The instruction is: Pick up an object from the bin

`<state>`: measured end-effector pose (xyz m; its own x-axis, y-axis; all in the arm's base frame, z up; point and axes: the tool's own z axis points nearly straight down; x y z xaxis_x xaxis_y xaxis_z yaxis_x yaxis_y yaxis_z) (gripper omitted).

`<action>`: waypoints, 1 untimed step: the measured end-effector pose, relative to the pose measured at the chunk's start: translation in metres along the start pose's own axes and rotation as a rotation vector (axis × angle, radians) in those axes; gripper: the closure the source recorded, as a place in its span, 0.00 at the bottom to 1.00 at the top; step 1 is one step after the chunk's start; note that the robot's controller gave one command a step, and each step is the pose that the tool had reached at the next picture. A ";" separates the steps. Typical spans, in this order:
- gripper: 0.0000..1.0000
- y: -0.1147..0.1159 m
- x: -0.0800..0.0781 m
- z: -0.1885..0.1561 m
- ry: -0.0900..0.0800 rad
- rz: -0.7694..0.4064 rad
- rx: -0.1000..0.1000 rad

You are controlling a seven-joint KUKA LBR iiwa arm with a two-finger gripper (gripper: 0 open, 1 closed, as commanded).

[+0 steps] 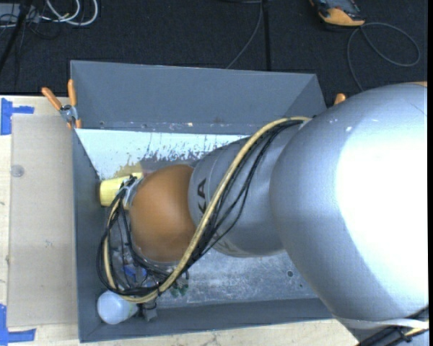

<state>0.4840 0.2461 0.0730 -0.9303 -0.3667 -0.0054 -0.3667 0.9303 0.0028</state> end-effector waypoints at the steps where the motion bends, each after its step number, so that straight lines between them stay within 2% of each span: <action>1: 1.00 -0.036 0.024 0.004 0.014 0.402 0.004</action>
Offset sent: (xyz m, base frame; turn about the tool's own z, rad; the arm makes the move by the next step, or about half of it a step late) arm 0.0000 0.0000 0.0000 0.0000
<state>0.4755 0.2038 0.0687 -0.9996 0.0266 0.0088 0.0266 0.9996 -0.0024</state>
